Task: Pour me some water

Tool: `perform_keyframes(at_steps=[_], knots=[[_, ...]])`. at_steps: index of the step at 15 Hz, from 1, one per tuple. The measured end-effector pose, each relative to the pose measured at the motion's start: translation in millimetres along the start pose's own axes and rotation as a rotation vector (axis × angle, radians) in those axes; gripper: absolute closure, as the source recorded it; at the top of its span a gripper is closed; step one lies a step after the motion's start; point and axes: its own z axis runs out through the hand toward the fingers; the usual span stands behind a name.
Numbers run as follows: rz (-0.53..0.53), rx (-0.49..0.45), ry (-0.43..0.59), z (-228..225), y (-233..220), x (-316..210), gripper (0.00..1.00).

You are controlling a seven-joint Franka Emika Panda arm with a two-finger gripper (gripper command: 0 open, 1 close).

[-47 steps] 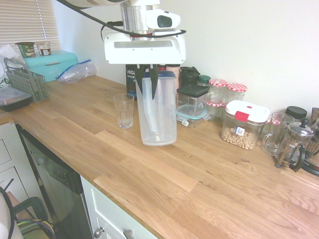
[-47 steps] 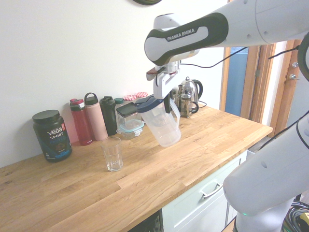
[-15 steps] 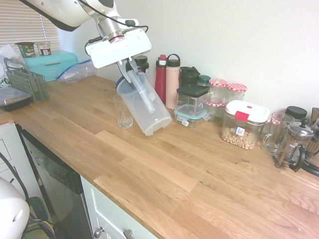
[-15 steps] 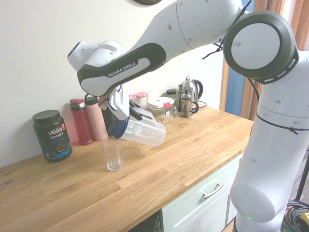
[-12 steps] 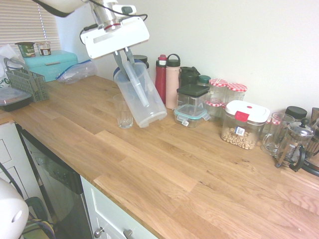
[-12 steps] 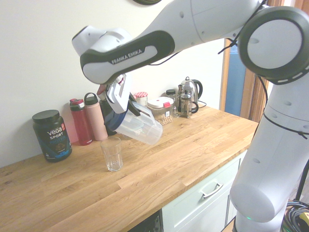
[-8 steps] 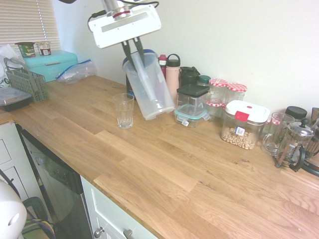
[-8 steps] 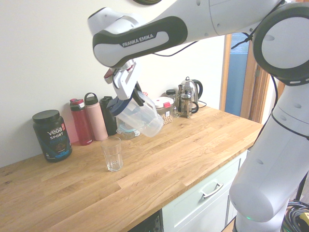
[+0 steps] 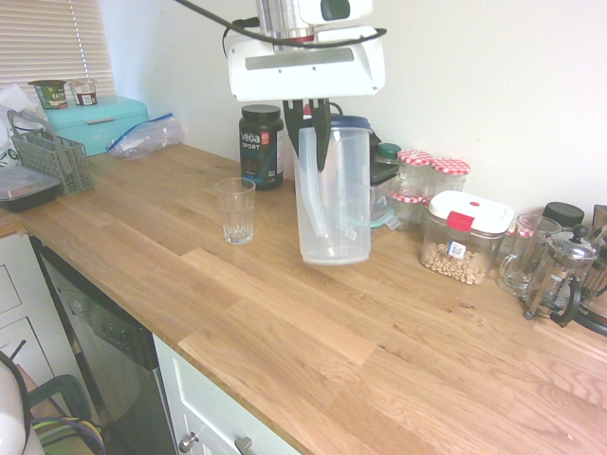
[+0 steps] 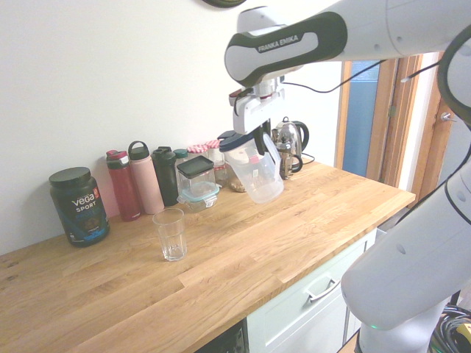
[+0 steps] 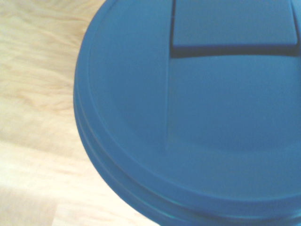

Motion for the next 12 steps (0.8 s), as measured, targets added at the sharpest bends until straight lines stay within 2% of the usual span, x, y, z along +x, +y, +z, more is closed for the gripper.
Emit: perform_keyframes(at_steps=[6,10,12], knots=[[0.293,0.16,0.095,58.6,90.3,11.3,1.0],[0.465,0.287,0.202,79.1,105.2,13.1,1.0],[0.511,0.312,0.223,95.4,104.3,8.8,1.0]])
